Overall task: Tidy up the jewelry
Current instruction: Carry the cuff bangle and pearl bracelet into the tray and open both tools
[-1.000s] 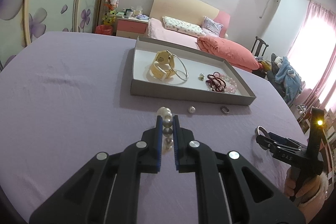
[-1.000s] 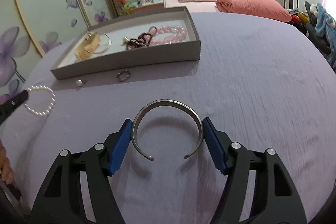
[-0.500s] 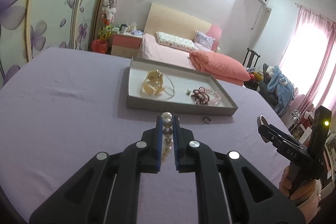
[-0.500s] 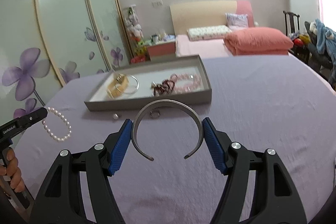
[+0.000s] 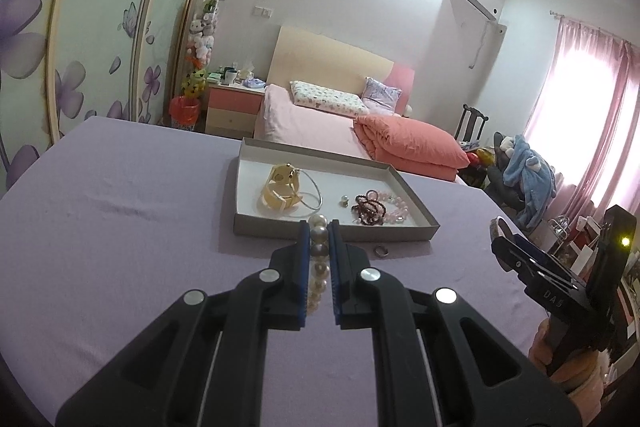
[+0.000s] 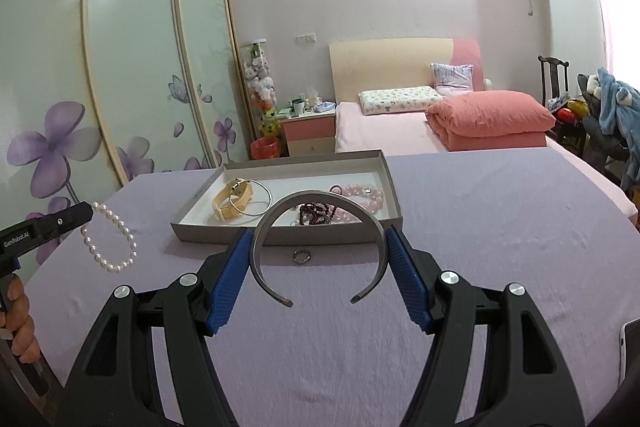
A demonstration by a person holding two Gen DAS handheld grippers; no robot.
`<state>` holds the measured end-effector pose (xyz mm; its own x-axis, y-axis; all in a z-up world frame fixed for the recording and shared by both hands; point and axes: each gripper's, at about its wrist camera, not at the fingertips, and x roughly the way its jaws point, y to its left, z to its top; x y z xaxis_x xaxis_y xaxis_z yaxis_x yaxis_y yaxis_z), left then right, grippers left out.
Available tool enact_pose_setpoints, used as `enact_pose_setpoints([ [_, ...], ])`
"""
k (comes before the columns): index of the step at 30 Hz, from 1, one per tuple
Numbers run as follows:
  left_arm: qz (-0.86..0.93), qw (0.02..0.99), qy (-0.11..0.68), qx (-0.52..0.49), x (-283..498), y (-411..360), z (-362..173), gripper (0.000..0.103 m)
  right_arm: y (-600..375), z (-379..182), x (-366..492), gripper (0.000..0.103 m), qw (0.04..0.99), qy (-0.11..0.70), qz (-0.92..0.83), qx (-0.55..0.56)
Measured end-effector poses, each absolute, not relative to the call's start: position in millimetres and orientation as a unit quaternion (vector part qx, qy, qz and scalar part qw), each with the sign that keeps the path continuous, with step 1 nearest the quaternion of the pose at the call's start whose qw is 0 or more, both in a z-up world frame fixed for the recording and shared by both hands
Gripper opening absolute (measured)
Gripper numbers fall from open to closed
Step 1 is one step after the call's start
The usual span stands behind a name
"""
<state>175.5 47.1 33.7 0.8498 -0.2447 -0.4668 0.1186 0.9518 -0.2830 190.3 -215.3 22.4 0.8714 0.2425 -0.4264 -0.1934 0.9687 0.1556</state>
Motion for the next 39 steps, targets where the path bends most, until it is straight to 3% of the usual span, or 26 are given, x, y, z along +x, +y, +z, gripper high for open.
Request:
enact_pose_setpoints([
  [23,-0.088,0.971,0.204,-0.083,241.5,22.2,70.2,0.010,-211.0,56.6,248.2,0.068,0.984,0.153,0.083,0.044],
  [39,-0.088,0.971,0.209,-0.070,353.6,2.9,48.6,0.010,-198.4,28.2,334.4,0.068,0.974,0.198,0.089,0.072],
])
